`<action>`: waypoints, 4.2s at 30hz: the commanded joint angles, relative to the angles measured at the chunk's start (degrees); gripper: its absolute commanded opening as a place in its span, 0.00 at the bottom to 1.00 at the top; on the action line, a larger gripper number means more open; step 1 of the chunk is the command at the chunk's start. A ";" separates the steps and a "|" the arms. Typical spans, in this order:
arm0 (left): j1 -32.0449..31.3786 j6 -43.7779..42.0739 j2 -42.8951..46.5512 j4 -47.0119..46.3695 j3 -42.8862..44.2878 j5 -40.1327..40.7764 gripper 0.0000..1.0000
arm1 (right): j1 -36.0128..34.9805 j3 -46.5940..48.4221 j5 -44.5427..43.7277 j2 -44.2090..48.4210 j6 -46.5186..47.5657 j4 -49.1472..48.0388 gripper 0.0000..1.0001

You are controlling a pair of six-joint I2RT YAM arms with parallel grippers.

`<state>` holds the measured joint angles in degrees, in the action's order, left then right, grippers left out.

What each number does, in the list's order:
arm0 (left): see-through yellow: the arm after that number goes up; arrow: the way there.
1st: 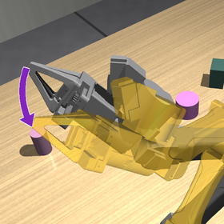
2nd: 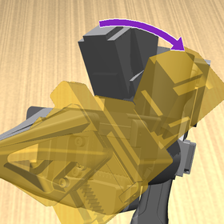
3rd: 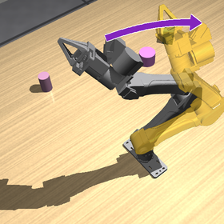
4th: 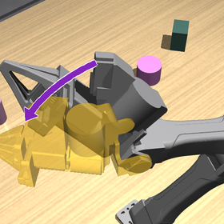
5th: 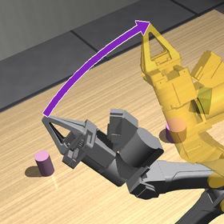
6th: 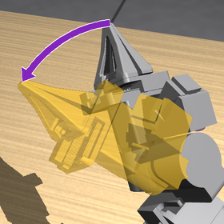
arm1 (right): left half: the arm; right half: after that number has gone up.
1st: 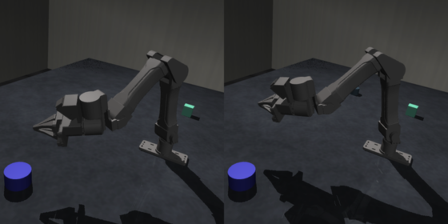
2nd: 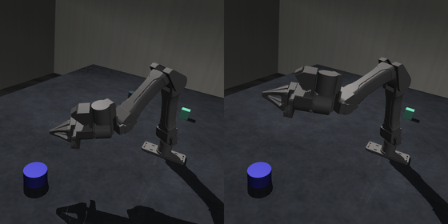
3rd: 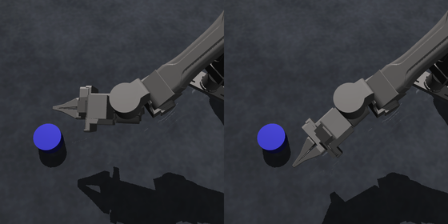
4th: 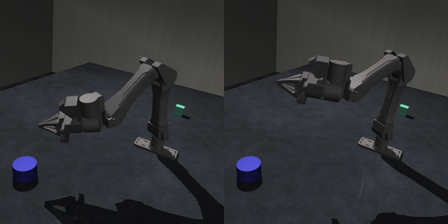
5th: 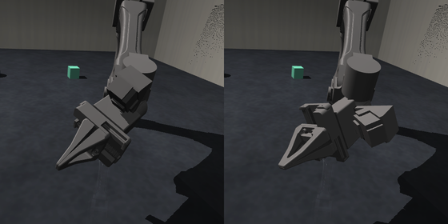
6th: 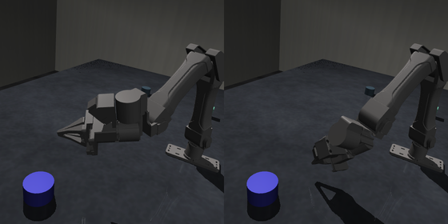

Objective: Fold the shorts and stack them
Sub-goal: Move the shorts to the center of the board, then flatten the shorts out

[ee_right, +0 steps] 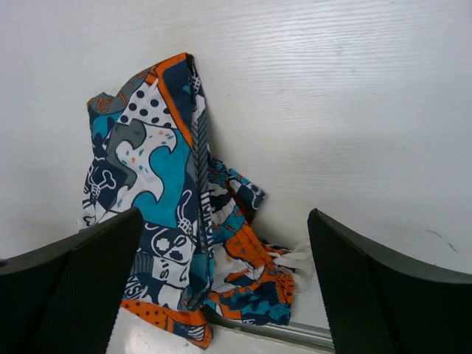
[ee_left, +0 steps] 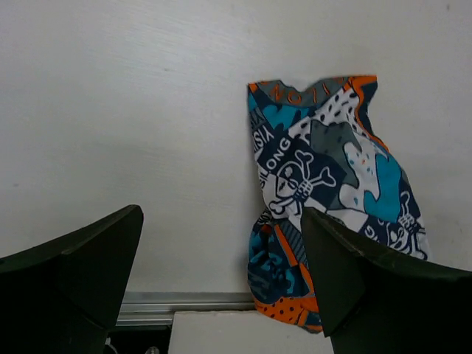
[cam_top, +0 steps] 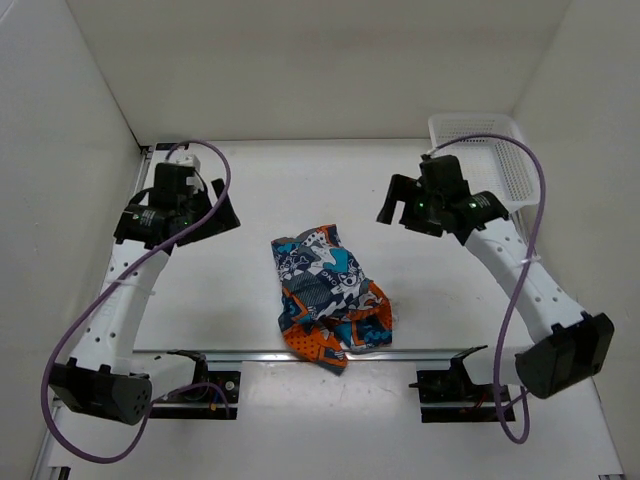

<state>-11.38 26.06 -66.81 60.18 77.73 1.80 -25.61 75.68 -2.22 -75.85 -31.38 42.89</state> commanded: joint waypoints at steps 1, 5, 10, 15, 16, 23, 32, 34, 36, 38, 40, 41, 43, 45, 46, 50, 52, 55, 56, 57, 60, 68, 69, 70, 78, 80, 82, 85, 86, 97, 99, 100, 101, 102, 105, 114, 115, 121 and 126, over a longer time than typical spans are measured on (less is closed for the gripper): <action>-3.82 1.70 -0.43 -3.13 -5.47 -6.10 1.00 | 0.47 -2.54 -5.34 10.54 -0.09 -0.01 0.94; -10.58 4.69 -0.95 -7.35 -11.72 -8.39 0.99 | -1.02 -11.59 -1.40 14.06 -1.31 0.70 0.82; -23.04 8.82 -4.63 -9.38 -10.69 -8.49 1.00 | -7.52 -23.99 0.11 15.99 -6.67 0.70 0.81; -34.31 9.36 -12.63 -8.69 -1.03 -6.29 1.00 | -8.76 -30.32 2.13 16.62 -9.32 0.18 0.85; -36.33 9.36 -14.39 -8.68 1.00 -5.68 1.00 | -8.76 -30.33 2.74 16.62 -9.32 0.17 0.85; -50.31 8.83 -30.74 -2.89 16.47 1.26 1.00 | -6.83 -32.08 2.04 16.96 -9.85 2.63 0.86; -50.59 10.67 -40.95 0.02 21.85 8.74 0.79 | 2.31 -37.80 8.54 24.87 -9.85 4.74 0.90; -49.54 10.67 -40.95 -1.38 21.32 8.74 0.48 | 2.93 -39.20 8.55 26.02 -9.85 4.74 0.90; -48.74 10.67 -40.42 -1.38 20.70 9.35 0.21 | 2.93 -39.21 8.55 26.64 -9.85 4.74 0.90; -46.64 10.67 -39.64 0.27 22.54 11.37 0.10 | 2.93 -38.42 9.07 25.77 -9.32 4.74 0.91; -45.15 10.67 -37.36 3.00 23.07 12.08 0.10 | 2.93 -36.41 9.07 23.49 -7.40 2.73 0.94; -42.96 10.67 -32.99 3.01 22.38 12.08 0.10 | 2.93 -35.52 9.60 22.51 -6.69 1.94 0.96; -40.14 10.67 -27.62 2.23 20.45 11.39 0.10 | 2.41 -32.11 9.60 18.30 -4.41 -0.16 1.00; -35.22 10.67 -19.62 1.69 16.67 8.41 0.10 | 1.88 -29.64 10.12 13.22 -2.82 -1.32 1.00; -33.55 10.15 -17.42 1.00 15.62 7.44 0.10 | 1.35 -27.71 10.74 11.36 -2.20 -1.84 1.00; -28.01 9.62 -10.28 0.37 10.87 3.74 0.10 | -3.56 -26.46 12.94 4.15 -0.53 -7.01 1.00; -26.86 9.62 -8.79 0.37 9.63 3.21 0.10 | -6.72 -27.95 15.57 1.07 -0.53 -9.66 1.00; -25.46 9.62 -8.78 -0.15 8.13 2.68 0.10 | -10.86 -28.75 16.19 -2.45 -2.11 -15.72 0.97; -25.45 9.62 -8.78 -0.68 8.13 2.68 0.10 | -11.48 -28.75 15.50 -4.72 -2.11 -17.56 0.90; -24.75 9.01 -8.78 -0.68 8.13 2.68 0.10 | -12.01 -27.88 15.49 -5.87 -2.11 -17.58 0.79; -22.56 8.48 -8.78 1.51 10.76 2.06 0.10 | -13.15 -23.58 8.59 -5.72 -2.81 -12.96 0.10; -11.85 2.43 -4.74 7.40 22.53 2.25 0.10 | -13.68 -12.15 -6.13 12.55 -2.73 5.52 0.01; -10.78 1.72 -5.43 7.40 23.51 1.54 0.10 | -12.99 -10.83 -6.13 12.57 -2.73 6.32 0.01; -8.60 1.01 -7.53 6.36 24.30 1.54 0.10 | -12.98 -8.64 -6.65 12.57 -2.20 6.32 0.01; 1.17 -2.42 -32.56 -0.25 39.72 -3.56 0.76 | -3.59 9.11 -11.93 -12.09 3.51 -0.89 0.43; 2.76 -2.42 -38.63 9.04 47.56 -5.14 0.87 | -1.39 16.73 -11.14 -19.20 3.51 2.00 0.86; 2.76 -2.42 -38.42 10.05 48.06 -4.98 0.96 | -0.24 16.96 -12.10 -18.73 3.51 3.95 0.96; 2.76 -2.42 -25.51 4.09 31.95 -4.09 1.00 | -0.23 8.11 -12.64 -12.60 2.90 0.88 0.97; 2.76 -2.42 -22.17 2.41 27.25 -4.09 1.00 | -0.23 5.30 -11.68 -11.00 2.90 0.18 0.97; -12.60 8.29 -7.36 -7.62 -9.88 -12.27 1.00 | 2.31 -26.88 4.75 4.58 -8.15 -7.64 1.00; -14.63 9.09 -9.30 -8.58 -10.59 -12.26 1.00 | 3.01 -30.22 8.18 5.10 -11.23 -10.18 1.00; -16.64 9.79 -11.31 -9.46 -10.59 -12.26 1.00 | 3.71 -31.37 9.24 5.10 -12.21 -11.42 1.00; -17.53 10.32 -12.37 -10.95 -10.59 -12.26 1.00 | 3.72 -32.51 10.47 5.10 -13.09 -12.91 1.00; -18.24 10.32 -13.51 -11.49 -10.59 -12.26 1.00 | 4.59 -34.27 11.52 5.10 -14.75 -15.10 1.00; -19.47 10.32 -17.47 -12.89 -10.06 -11.73 1.00 | 6.61 -36.99 12.58 4.41 -16.78 -18.01 1.00; -18.34 7.69 -18.72 -12.99 -10.06 -12.97 0.10 | 8.29 -38.42 15.41 -4.03 -20.83 -31.82 0.34; -17.81 7.69 -17.93 -12.99 -9.54 -12.97 0.10 | 8.29 -35.89 14.71 -5.69 -18.92 -30.34 0.24; -10.87 3.83 -9.67 -1.24 -1.99 -6.83 0.10 | 8.29 -26.38 9.35 -2.92 -13.28 -21.20 0.00; -0.43 -0.83 -8.86 3.71 8.91 -5.06 0.10 | 8.29 -19.18 2.76 5.09 -10.11 -13.11 0.00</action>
<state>-16.78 29.23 -78.28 59.68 81.23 -6.17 -17.58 51.53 5.65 -75.75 -44.91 24.40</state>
